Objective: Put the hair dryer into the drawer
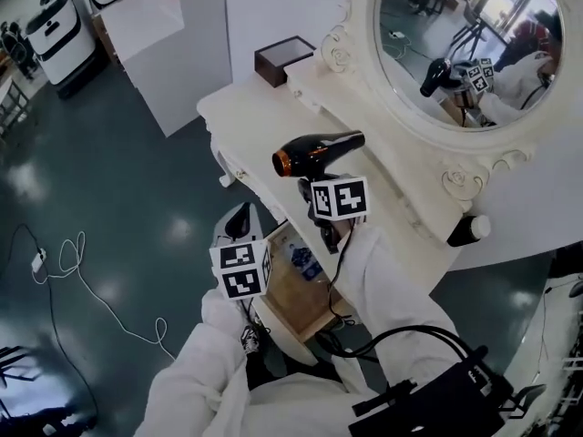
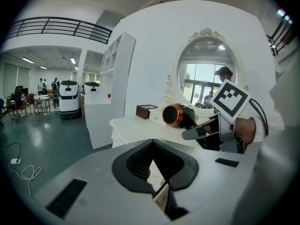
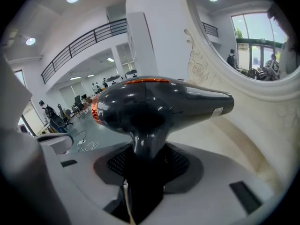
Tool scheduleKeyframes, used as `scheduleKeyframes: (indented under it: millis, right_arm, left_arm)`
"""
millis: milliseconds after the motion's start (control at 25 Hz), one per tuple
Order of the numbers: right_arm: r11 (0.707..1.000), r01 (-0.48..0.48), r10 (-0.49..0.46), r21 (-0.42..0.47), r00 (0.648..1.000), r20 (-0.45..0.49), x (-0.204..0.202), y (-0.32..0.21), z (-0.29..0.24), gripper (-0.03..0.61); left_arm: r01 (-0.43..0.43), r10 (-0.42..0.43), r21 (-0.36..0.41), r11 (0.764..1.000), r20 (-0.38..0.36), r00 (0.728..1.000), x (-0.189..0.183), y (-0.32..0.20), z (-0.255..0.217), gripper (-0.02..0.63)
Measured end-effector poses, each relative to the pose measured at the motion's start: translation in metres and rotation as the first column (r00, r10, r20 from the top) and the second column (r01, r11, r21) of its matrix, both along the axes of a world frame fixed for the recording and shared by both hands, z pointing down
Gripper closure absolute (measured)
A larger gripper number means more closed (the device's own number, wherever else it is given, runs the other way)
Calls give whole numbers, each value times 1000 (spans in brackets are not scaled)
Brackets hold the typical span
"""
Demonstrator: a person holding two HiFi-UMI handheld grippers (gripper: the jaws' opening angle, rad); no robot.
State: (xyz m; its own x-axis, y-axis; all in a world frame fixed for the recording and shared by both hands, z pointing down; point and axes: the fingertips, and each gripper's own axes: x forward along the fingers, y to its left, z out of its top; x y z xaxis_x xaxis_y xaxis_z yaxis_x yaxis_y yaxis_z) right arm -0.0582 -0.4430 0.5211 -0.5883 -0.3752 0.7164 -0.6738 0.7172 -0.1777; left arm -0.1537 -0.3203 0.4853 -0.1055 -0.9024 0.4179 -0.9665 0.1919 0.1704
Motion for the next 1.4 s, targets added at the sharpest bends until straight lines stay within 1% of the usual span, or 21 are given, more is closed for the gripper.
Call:
scheduleKeyframes:
  millis: [240,360,520,720,920,1120,1400]
  right_arm:
    - [998,-59,58,16,997,54,14,20,-44,353]
    - [995,-77,73,58,995,66,21,33,-67,353]
    - [992,-96,88,81,991,103,26,53,-93,353]
    - [989,-100,84,112,987,138,31,75,-118,353]
    - [987,-109,84,121,977,197,30,90,-144,353]
    - [986,-100,64,136,966,250,23,105,-173,353]
    - [988,-74,26,133,944,329,-4,125,-200,353]
  left_arm:
    - [-23,26,53,998,-43,999,7,13,-20,618]
    - [-43,46,79,996,-46,998,8,22,-31,618]
    - [-68,73,92,993,-47,996,9,33,-40,618]
    - [-131,133,97,987,-17,991,23,42,-55,618]
    - [-159,160,125,979,6,987,28,48,-75,618]
    - [-168,165,162,972,32,986,26,58,-96,618]
    - [-153,144,186,970,64,988,9,73,-114,618]
